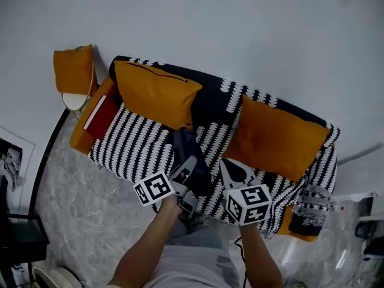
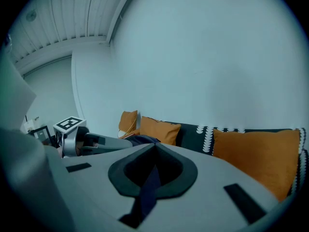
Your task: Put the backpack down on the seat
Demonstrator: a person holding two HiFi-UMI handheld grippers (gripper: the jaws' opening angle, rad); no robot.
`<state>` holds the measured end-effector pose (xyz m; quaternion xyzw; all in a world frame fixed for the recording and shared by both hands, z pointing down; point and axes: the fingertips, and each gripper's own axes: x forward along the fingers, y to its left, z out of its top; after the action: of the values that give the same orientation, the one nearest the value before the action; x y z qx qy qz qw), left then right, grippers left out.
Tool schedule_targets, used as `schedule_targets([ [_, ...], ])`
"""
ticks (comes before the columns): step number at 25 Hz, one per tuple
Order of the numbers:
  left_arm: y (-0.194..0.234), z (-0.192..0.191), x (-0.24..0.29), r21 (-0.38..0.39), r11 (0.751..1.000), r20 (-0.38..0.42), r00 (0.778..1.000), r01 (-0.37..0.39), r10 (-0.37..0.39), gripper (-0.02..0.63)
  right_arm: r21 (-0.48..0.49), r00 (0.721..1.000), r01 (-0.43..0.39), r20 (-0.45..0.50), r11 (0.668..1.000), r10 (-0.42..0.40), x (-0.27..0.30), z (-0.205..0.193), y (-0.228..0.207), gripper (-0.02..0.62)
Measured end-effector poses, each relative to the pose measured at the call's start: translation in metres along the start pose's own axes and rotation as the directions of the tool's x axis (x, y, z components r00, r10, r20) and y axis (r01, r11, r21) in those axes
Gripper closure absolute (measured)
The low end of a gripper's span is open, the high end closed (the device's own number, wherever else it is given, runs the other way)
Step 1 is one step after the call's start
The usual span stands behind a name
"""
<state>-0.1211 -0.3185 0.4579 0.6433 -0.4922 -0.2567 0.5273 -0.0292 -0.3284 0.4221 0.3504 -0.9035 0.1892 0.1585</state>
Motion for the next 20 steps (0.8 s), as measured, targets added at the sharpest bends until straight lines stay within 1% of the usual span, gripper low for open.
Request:
schedule_targets([
  [10, 0.038, 0.015, 0.051, -0.037, 0.999, 0.037, 0.999, -0.007, 0.008, 0.578, -0.015, 1.000, -0.018, -0.003, 1.000, 0.018, 0.056, -0.007, -0.029, 0.594],
  [13, 0.055, 0.019, 0.065, -0.057, 0.998, 0.055, 0.998, -0.018, 0.021, 0.578, -0.007, 1.000, -0.025, -0.008, 1.000, 0.025, 0.069, -0.013, -0.039, 0.594],
  [15, 0.065, 0.023, 0.076, -0.057, 0.998, 0.062, 0.998, -0.020, 0.024, 0.578, -0.006, 0.999, -0.030, -0.017, 1.000, 0.030, 0.078, -0.019, -0.045, 0.594],
  [20, 0.085, 0.034, 0.105, -0.087, 0.996, 0.067, 0.998, -0.007, 0.013, 0.578, 0.016, 0.999, -0.023, -0.032, 1.000, 0.024, 0.101, -0.031, -0.060, 0.594],
])
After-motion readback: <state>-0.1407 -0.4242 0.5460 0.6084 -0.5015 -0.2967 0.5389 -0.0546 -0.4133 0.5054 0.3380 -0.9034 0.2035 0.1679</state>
